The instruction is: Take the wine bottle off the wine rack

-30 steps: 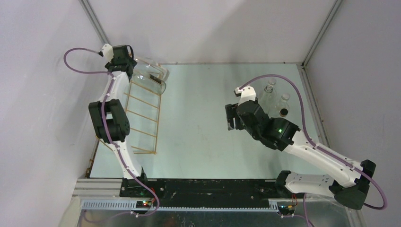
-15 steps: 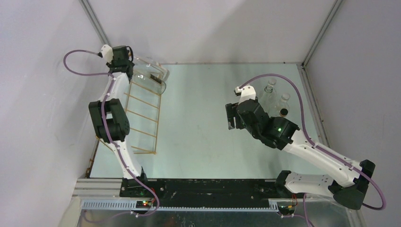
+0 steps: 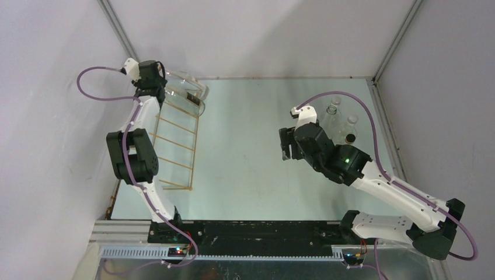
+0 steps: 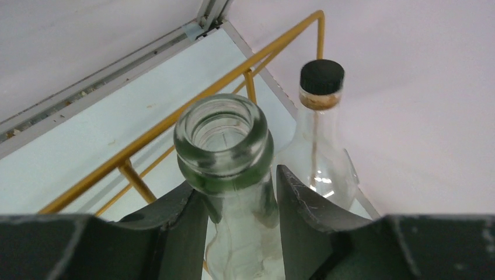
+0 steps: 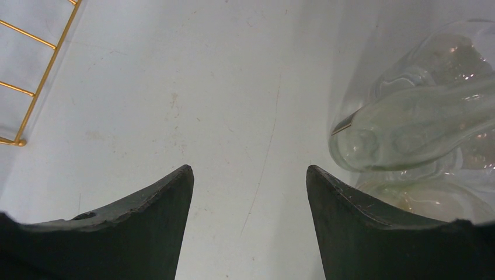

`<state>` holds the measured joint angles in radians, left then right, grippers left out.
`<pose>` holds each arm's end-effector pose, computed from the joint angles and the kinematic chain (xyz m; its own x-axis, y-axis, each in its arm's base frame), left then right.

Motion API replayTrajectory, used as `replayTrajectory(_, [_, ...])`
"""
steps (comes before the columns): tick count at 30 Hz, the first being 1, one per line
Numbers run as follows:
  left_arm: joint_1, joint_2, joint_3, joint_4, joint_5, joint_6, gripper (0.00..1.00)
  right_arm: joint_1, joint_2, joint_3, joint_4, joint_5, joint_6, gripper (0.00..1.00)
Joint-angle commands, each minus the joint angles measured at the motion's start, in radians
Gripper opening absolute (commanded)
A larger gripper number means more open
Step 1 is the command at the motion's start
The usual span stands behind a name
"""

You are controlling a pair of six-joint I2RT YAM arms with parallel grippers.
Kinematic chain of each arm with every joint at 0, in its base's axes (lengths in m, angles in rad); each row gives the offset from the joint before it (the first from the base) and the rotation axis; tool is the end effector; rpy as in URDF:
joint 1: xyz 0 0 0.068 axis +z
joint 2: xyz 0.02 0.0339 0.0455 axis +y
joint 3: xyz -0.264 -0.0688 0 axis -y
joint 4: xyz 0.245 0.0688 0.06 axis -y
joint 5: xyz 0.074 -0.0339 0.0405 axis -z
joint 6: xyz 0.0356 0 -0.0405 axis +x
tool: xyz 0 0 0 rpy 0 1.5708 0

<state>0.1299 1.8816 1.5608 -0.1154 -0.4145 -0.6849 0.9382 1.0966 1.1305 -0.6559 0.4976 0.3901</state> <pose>0.4431 0.0723 0.2995 -0.0205 -0.5866 -0.8096 -0.6372 0.6317 -0.4416 0.1484 0.1737 0.3553 -0.5009 -0.1181 -0.8574 -0.3123 0.9486 0.0518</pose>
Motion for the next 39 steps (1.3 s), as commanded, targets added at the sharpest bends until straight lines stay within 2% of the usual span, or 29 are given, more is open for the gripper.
replayTrajectory(1, [0.000,-0.133,-0.044,0.054,-0.024,0.019,0.00,-0.003,-0.039,0.002,0.015,-0.003,0.002,0.74])
replayTrajectory(11, [-0.035,-0.220,-0.128,0.101,-0.027,0.013,0.00,-0.001,-0.068,0.002,-0.004,-0.006,0.016,0.74])
replayTrajectory(24, [-0.136,-0.369,-0.241,0.194,-0.057,0.027,0.00,0.008,-0.119,-0.011,-0.027,0.006,0.034,0.74])
replayTrajectory(39, [-0.303,-0.421,-0.219,0.223,-0.137,0.167,0.00,0.012,-0.173,-0.034,-0.032,-0.004,0.059,0.73])
